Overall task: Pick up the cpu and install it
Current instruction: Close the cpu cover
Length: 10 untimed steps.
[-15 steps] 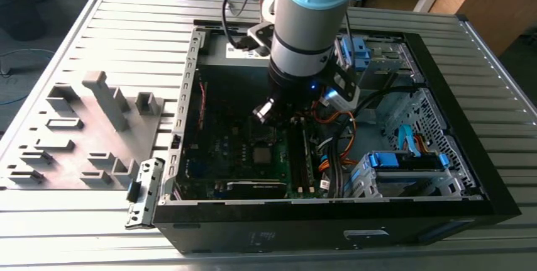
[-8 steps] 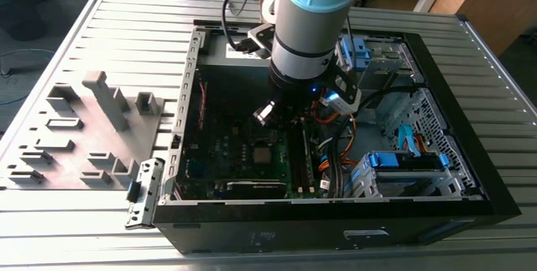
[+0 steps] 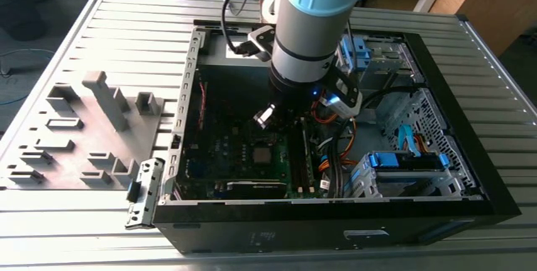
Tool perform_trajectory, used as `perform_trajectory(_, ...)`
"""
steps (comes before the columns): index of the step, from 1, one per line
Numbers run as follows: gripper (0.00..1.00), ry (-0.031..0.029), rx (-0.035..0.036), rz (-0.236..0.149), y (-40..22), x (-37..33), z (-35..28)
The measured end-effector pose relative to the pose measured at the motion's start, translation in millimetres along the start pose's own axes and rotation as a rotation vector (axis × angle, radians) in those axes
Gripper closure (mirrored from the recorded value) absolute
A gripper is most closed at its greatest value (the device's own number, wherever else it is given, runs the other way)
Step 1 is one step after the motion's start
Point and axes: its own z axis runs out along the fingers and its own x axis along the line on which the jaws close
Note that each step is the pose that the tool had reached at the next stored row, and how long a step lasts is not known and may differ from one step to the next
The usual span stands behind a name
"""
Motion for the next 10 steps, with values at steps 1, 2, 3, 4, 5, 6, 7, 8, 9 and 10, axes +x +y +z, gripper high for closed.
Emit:
perform_trajectory(1, 0.89, 0.0001, 0.0000, 0.000, -0.6, 0.5, -0.1)
perform_trajectory(2, 0.89, 0.0001, 0.0000, -0.001, -1.3, 0.9, -0.1)
perform_trajectory(3, 0.89, 0.0001, 0.0000, -0.001, -1.9, 1.4, -0.2)
perform_trajectory(4, 0.89, 0.0001, 0.0000, -0.001, -2.6, 1.8, -0.3)
perform_trajectory(5, 0.89, 0.0001, -0.0001, -0.002, -3.3, 2.3, -0.3)
perform_trajectory(6, 0.89, 0.0002, -0.0001, -0.002, -4.2, 2.9, -0.4)
perform_trajectory(7, 0.89, 0.0001, -0.0001, -0.002, -5.1, 3.5, -0.5)
perform_trajectory(8, 0.89, 0.0001, -0.0001, -0.002, -6.0, 3.9, -0.6)
perform_trajectory(9, 0.89, 0.0001, -0.0001, -0.002, -7.0, 4.1, -0.6)
perform_trajectory(10, 0.89, 0.0002, -0.0002, -0.003, -8.0, 4.4, -0.7)
